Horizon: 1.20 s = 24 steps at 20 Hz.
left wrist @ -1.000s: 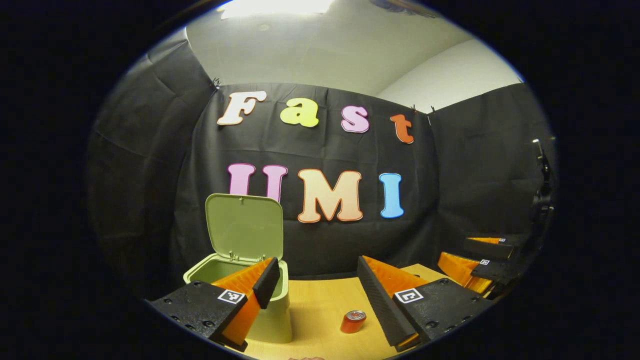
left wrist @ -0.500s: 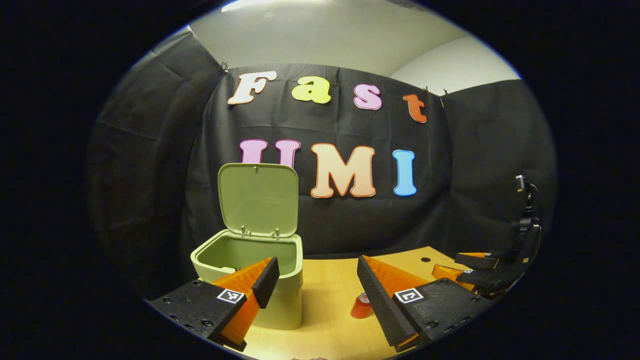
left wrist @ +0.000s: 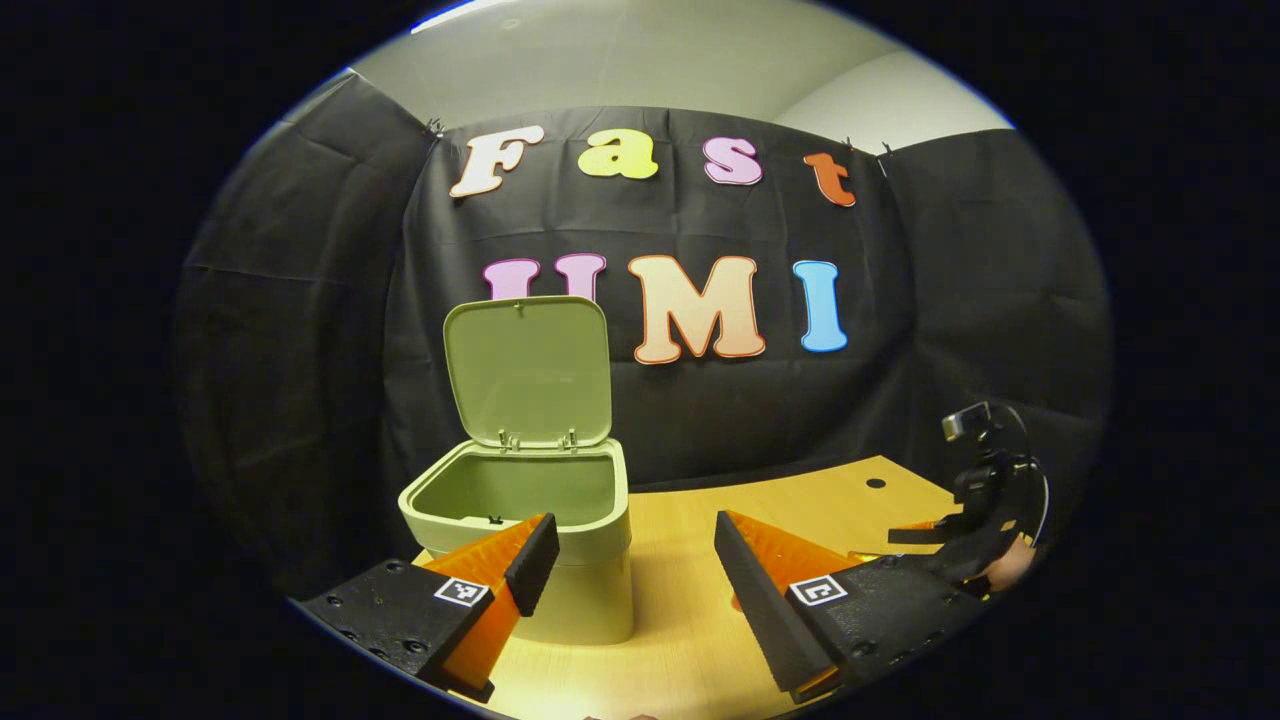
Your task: Press the lid of the desktop garbage bin to open it, pick up the crumpled paper on the desktop and throw it into the bin, then pick up the pop can on the desktop and drop it into the bin, and finally close the garbage bin lid.
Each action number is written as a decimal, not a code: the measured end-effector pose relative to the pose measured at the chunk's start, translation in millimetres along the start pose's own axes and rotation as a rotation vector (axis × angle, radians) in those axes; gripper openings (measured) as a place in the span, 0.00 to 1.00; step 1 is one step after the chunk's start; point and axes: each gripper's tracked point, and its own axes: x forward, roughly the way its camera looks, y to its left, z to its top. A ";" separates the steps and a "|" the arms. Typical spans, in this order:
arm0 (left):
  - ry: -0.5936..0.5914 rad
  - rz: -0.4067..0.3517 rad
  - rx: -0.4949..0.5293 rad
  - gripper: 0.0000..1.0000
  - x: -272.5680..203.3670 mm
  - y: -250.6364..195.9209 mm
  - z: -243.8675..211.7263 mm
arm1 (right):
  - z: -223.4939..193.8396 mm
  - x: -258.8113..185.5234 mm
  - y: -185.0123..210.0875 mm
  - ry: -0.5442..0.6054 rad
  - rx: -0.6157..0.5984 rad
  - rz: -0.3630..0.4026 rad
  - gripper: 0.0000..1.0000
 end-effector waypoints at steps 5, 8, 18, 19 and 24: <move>0.008 -0.004 0.027 0.93 -0.5 -1.8 -1.0 | -33.1 41.3 -10.9 0.185 0.039 -0.010 0.95; 0.004 -0.002 0.035 0.93 -2.4 -2.0 2.4 | -42.1 53.3 -16.5 0.236 0.061 -0.021 0.98; -0.014 -0.003 0.041 0.93 -3.8 -5.6 8.1 | -64.6 72.1 -28.0 0.323 0.018 -0.068 0.91; -0.014 -0.005 0.036 0.93 -4.3 -5.8 8.2 | -62.6 70.3 -28.3 0.317 0.017 -0.062 0.78; 0.006 -0.005 0.006 0.93 -2.6 -6.5 2.0 | -62.5 74.2 -31.8 0.321 0.029 -0.063 0.48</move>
